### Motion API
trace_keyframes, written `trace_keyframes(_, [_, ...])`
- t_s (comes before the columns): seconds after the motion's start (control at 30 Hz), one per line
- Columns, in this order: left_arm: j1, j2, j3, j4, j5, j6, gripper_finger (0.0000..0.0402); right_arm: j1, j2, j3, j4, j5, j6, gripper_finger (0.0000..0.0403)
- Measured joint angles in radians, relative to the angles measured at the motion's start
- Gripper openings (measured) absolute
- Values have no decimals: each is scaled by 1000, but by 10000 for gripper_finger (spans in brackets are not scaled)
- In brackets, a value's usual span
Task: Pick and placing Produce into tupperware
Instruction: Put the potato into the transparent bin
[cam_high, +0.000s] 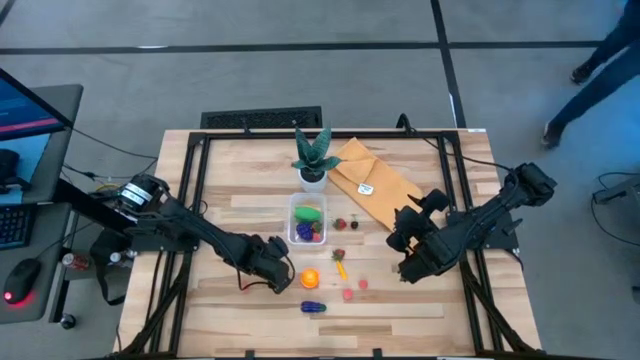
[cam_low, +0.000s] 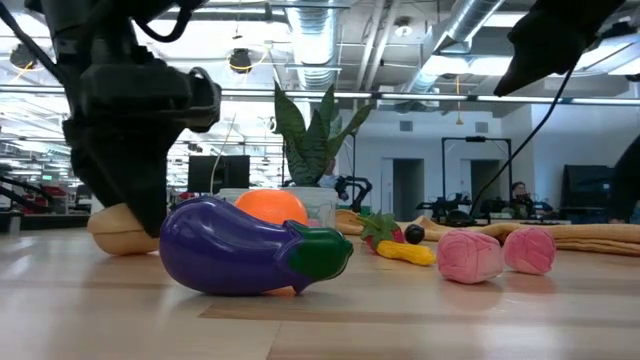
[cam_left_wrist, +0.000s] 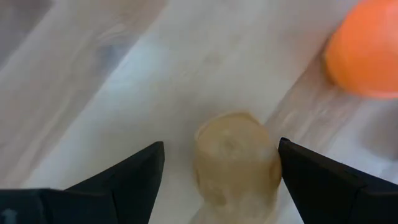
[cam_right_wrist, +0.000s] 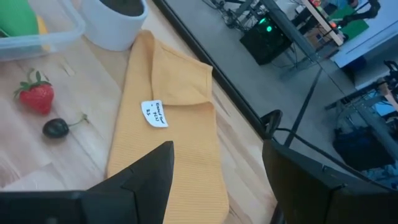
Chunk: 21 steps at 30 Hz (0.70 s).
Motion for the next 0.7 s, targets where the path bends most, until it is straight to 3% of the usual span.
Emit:
trace_keyframes(0.53, [1, -1, 0, -60, -6, -2, 299, 0, 0, 0, 3, 0, 0, 240])
trace_keyframes(0.7, [1, -2, 0, -62, -6, -2, 271, 0, 0, 0, 3, 0, 0, 240])
